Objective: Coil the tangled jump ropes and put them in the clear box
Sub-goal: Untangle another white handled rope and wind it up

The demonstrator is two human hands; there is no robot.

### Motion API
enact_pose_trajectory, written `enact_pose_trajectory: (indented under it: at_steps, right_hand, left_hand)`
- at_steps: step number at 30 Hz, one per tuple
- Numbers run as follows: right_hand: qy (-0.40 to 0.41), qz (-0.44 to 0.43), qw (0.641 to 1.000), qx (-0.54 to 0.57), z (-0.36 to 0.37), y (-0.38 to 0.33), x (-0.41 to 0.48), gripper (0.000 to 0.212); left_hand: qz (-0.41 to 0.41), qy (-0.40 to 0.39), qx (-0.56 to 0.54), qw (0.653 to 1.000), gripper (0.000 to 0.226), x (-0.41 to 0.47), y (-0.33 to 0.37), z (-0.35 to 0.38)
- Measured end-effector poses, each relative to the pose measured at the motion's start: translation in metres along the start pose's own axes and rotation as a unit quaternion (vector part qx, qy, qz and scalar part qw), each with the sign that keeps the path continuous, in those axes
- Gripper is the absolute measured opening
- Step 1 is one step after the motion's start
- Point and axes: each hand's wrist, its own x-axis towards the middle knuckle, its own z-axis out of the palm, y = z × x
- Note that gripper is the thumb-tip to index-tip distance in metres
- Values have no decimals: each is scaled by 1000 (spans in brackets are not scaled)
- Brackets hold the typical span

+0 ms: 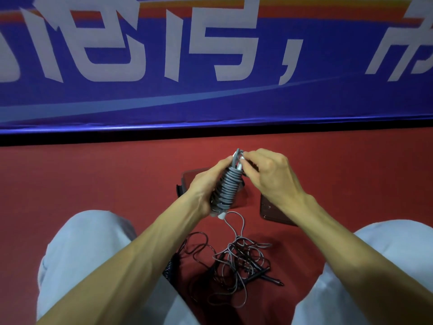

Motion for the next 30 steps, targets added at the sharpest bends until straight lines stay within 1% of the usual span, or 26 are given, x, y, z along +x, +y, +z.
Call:
enact_pose_trajectory:
  at_steps: [2,4,5,6,8,9,10,11,13,14,15,18,20,22,23,25,27,28,29,30]
  right_hand:
    - [19,-14,1000,6,-1,1,-1,25]
    - [40,-5,999,37,-3,-1,-1,13]
    - [55,21,996,64,-3,-1,-1,10]
    - [68,58,992,92,-3,-1,0,11]
    - [71,129,980,136,-4,0,1,18]
    - [49,149,977,144,-4,0,2,24]
    - [7,158,978,140,-4,0,2,31]
    - [-47,160,977,131,-3,0,1,38]
    - [-134,168,968,128,-2,-1,-1,40]
    - [-152,173,963,137,-1,-1,-2,37]
    - [-158,179,960,148,-1,-2,-3,34]
    - [-166,232,937,204,-4,-6,-1,22]
    - [-158,266,925,222,-5,-7,2,15]
    - [-151,267,933,188,-4,-6,3,15]
    - [-160,253,942,152,-3,-5,2,15]
    - [-206,205,955,52,-3,-3,1,14]
    - [-250,175,952,-30,-4,-2,-1,13]
    - [-255,173,950,-43,-6,-2,-1,14]
    - [-246,175,953,-40,-8,0,0,17]
    - [-230,184,955,-25,-10,2,2,18]
  left_hand:
    - [21,7,37,999,39,-2,1,-1]
    - [43,14,70,997,39,-5,2,0]
    - [58,20,89,994,36,-6,3,0]
    - [77,25,113,990,33,-6,2,1]
    - [127,18,142,981,23,-8,2,2]
    - [151,9,144,978,15,-8,2,1]
    - [175,1,152,973,10,-7,3,0]
    - [200,-1,184,963,11,-4,2,-4]
    - [237,13,305,922,11,4,-1,-12]
    - [242,28,359,901,11,9,-3,-16]
    - [239,41,393,887,12,12,-4,-19]
    - [235,62,439,865,14,17,-3,-23]
    - [245,64,480,840,15,18,-2,-25]
    - [259,67,525,808,14,17,-2,-26]
    - [264,72,544,793,15,16,-2,-25]
    - [270,85,579,765,15,14,-2,-24]
    - [274,101,612,735,15,14,-4,-25]
    - [272,106,625,724,16,15,-5,-27]
    - [264,106,629,723,18,17,-6,-30]
    - [253,102,619,736,20,19,-6,-32]
